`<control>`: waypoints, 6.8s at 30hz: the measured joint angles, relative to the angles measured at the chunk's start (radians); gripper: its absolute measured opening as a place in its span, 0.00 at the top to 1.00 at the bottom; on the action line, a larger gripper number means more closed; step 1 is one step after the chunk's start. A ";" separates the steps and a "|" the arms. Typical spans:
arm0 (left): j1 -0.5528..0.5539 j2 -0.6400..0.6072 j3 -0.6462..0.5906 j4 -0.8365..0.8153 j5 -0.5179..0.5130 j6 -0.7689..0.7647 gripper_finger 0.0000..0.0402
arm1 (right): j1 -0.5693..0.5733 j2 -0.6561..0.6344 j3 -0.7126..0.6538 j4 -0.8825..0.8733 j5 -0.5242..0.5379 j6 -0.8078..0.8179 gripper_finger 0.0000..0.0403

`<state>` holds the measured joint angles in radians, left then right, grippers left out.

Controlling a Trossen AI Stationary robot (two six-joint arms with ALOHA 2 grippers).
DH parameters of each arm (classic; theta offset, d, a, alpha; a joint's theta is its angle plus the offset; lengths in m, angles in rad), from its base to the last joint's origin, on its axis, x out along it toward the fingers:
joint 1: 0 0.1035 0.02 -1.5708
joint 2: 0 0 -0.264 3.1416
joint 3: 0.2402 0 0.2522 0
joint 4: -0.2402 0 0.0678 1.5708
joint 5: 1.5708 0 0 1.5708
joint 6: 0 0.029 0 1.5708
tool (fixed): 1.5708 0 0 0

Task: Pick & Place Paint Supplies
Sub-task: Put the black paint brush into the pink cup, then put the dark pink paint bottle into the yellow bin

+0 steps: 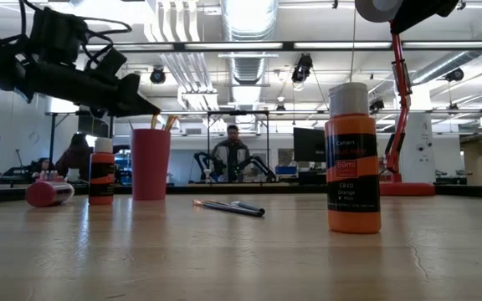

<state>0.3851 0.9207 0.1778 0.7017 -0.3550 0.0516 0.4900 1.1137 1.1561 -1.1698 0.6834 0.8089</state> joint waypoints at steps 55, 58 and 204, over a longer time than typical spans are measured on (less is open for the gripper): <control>-0.210 0.133 0.986 -1.089 0.469 0.025 0.73 | 0.000 0.000 0.000 0.002 -0.009 -0.004 0.63; -0.236 0.154 1.012 -1.141 0.468 0.030 0.73 | 0.000 0.000 0.000 0.002 -0.010 -0.004 0.62; -0.250 0.089 0.493 -1.791 0.158 -1.311 0.72 | 0.000 0.000 -0.004 -0.039 -0.107 -0.181 0.75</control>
<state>0.1352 1.0093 0.6707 -1.0890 -0.1973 -1.2596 0.4904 1.1141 1.1519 -1.2083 0.5765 0.6281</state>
